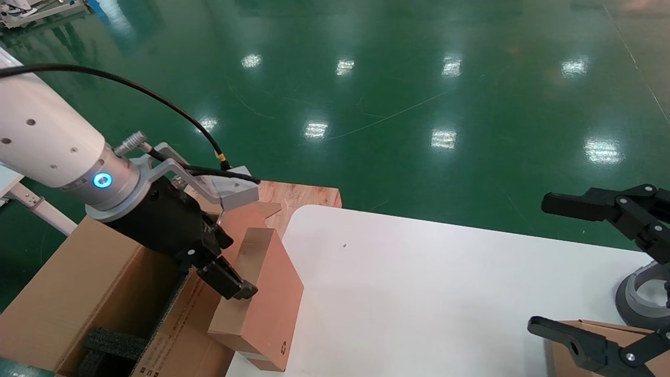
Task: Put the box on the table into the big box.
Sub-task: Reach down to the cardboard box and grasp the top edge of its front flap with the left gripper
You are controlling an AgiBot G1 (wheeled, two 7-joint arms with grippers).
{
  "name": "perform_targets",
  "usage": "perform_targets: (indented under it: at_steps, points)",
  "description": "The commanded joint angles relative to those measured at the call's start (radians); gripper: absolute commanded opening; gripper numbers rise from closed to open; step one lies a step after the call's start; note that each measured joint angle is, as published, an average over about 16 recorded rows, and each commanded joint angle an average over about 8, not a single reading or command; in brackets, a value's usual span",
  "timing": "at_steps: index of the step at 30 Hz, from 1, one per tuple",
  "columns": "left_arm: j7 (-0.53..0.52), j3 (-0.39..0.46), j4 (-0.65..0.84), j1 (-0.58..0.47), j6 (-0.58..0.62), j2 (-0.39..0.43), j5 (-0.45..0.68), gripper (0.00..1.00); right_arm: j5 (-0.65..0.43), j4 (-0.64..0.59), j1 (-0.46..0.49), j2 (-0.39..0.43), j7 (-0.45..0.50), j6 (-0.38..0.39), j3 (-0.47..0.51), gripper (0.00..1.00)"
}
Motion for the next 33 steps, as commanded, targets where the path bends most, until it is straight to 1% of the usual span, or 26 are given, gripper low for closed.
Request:
perform_targets:
  at_steps: [1, 8, 16, 33]
  points:
    - [-0.009, 0.016, -0.001, -0.002, 0.0, 0.007, 0.002, 1.0, 0.0, 0.0, 0.0, 0.0, 0.0, 0.0, 0.0, 1.0]
    - [-0.025, 0.029, -0.002, 0.001, -0.005, 0.009, -0.024, 1.0, 0.0, 0.0, 0.0, 0.0, 0.0, 0.0, 0.0, 1.0]
    - [-0.028, 0.035, -0.003, -0.008, -0.005, -0.011, -0.069, 1.0, 0.0, 0.0, 0.0, 0.0, 0.0, 0.0, 0.0, 1.0]
    - [-0.033, 0.036, -0.006, -0.003, -0.019, -0.03, -0.1, 1.0, 0.0, 0.0, 0.0, 0.0, 0.0, 0.0, 0.0, 1.0]
